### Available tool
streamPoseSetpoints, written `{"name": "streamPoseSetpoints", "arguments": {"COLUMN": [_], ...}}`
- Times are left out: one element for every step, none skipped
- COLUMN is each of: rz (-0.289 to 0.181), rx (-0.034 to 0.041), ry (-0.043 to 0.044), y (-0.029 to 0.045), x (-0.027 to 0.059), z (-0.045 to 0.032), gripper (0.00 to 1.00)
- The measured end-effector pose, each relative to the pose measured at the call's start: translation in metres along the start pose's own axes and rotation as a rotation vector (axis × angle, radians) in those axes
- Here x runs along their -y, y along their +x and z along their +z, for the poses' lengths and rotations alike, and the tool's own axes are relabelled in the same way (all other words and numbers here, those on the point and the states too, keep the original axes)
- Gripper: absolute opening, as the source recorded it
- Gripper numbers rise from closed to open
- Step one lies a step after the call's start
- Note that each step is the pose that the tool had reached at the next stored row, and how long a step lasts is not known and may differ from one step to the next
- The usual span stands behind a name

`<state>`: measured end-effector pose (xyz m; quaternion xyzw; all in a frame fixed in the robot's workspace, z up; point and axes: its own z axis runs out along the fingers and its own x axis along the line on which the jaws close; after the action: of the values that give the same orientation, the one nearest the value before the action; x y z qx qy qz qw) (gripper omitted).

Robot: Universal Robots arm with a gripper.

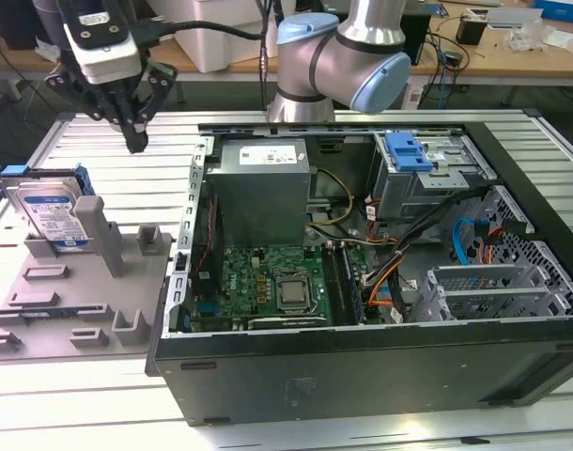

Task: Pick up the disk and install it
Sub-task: 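Reach for the disk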

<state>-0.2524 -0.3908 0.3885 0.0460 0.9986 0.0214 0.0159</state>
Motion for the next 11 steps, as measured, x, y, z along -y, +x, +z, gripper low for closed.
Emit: {"name": "streamPoseSetpoints", "arguments": {"rz": [0.002, 0.004, 0.005, 0.006, 0.007, 0.009, 0.011, 0.014, 0.016, 0.020, 0.024], "rx": [0.0001, 0.0001, 0.0001, 0.0003, 0.0003, 0.0003, 0.0004, 0.0005, 0.0007, 0.0008, 0.0010], "ry": [0.0001, 0.0001, 0.0002, 0.0002, 0.0002, 0.0003, 0.0004, 0.0005, 0.0006, 0.0006, 0.0010], "y": [0.0073, 0.0101, 0.0128, 0.0160, 0.0185, 0.0221, 0.0249, 0.0310, 0.0363, 0.0399, 0.0419], "x": [-0.0005, -0.0008, -0.0011, -0.0015, -0.0018, -0.0022, -0.0026, -0.0033, -0.0035, -0.0036, -0.0036], "z": [0.0004, 0.0006, 0.0008, 0.0011, 0.0014, 0.0017, 0.0020, 0.0027, 0.0031, 0.0036, 0.0039], "gripper": [0.11, 0.11, 0.11, 0.11, 0.11, 0.11, 0.11, 0.11, 0.11, 0.11, 0.11]}}
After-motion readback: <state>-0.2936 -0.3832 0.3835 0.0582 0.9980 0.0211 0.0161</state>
